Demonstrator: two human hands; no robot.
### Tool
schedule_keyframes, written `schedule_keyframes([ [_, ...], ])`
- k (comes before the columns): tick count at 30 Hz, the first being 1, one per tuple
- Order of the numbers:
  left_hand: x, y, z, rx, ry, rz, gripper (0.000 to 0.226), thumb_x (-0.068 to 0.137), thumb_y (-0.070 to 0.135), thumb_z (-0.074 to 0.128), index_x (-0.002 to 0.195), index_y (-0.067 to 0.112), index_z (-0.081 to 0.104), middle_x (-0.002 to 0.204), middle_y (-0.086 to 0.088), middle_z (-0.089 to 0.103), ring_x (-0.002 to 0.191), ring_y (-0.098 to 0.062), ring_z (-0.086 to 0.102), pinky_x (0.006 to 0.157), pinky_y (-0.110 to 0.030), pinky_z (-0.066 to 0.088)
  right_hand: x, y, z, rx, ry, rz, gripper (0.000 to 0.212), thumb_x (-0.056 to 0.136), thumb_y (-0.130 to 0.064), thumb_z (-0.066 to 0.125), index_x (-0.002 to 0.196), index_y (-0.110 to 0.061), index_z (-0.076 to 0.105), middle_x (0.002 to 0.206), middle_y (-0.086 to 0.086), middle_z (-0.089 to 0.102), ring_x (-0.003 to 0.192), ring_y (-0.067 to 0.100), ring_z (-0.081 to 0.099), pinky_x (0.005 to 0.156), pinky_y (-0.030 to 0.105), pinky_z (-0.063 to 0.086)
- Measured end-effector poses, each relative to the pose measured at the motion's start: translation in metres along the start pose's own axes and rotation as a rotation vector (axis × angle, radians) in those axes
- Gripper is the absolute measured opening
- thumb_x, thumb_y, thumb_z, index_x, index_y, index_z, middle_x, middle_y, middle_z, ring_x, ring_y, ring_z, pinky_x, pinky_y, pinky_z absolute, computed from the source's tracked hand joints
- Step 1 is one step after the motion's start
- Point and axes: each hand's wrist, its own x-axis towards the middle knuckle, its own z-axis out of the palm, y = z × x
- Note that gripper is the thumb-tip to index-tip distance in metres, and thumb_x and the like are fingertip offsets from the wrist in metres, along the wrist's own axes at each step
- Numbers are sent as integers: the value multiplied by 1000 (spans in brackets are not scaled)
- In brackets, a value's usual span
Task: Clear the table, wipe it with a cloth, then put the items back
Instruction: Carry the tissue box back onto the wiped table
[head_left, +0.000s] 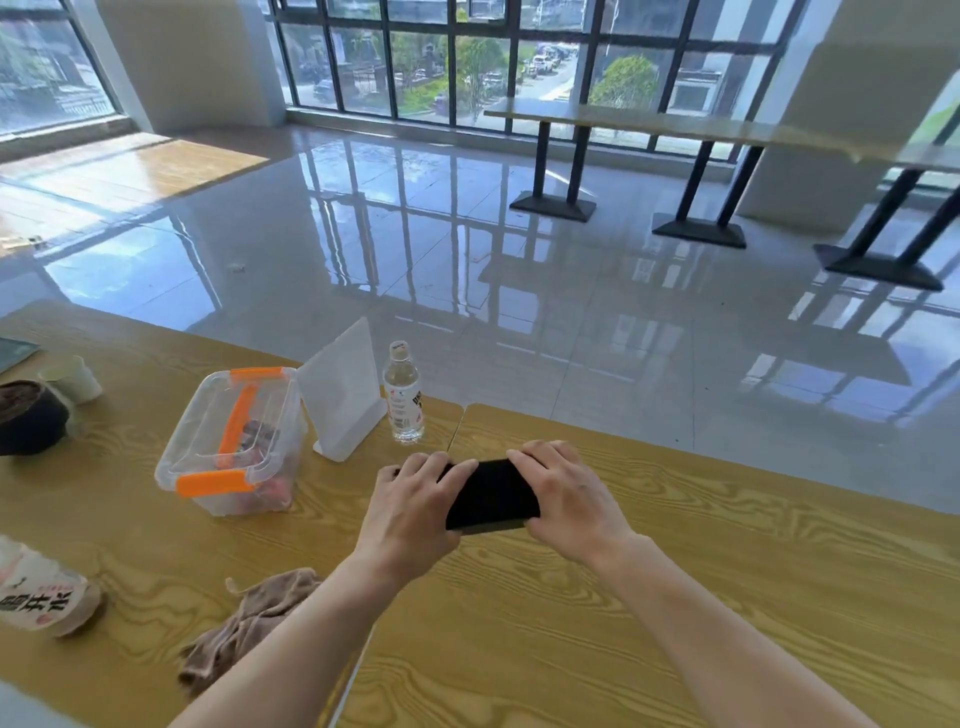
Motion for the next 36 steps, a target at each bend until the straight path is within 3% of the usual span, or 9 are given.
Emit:
schedule_keyframes([
  [7, 11, 93, 10, -40, 1, 144, 78, 64, 36, 78, 135, 29, 47, 121, 1, 58, 111, -25, 55, 86, -44, 48, -83, 59, -33, -20, 27, 119, 72, 74, -13, 71, 141, -16, 45, 136, -3, 48, 125, 24, 38, 89, 39, 50],
  [13, 25, 159, 22, -72, -24, 316, 72, 69, 38, 74, 136, 32, 47, 127, -1, 55, 115, -25, 53, 92, -46, 46, -149, 98, -52, -9, 43, 294, 76, 70, -15, 73, 140, -20, 45, 136, -7, 48, 126, 21, 39, 90, 35, 50],
  [25, 44, 268, 40, -189, -106, 675, 68, 72, 38, 75, 136, 35, 50, 134, 1, 51, 124, -23, 49, 101, -44, 41, -274, 122, -87, -17, 99, 678, 73, 71, -21, 72, 138, -31, 46, 133, -15, 46, 124, 12, 37, 83, 23, 39],
  [30, 52, 329, 44, -231, -132, 792, 66, 77, 39, 72, 139, 38, 47, 140, 2, 48, 130, -21, 43, 107, -41, 35, -329, 145, -100, -16, 132, 793, 71, 69, -25, 74, 135, -35, 48, 130, -17, 46, 122, 11, 38, 84, 28, 48],
  [36, 62, 415, 57, -264, -131, 836, 65, 79, 38, 71, 139, 38, 47, 142, 3, 46, 129, -20, 43, 106, -38, 33, -388, 200, -121, -19, 171, 825, 69, 69, -23, 74, 134, -32, 51, 129, -16, 48, 120, 11, 39, 88, 30, 47],
])
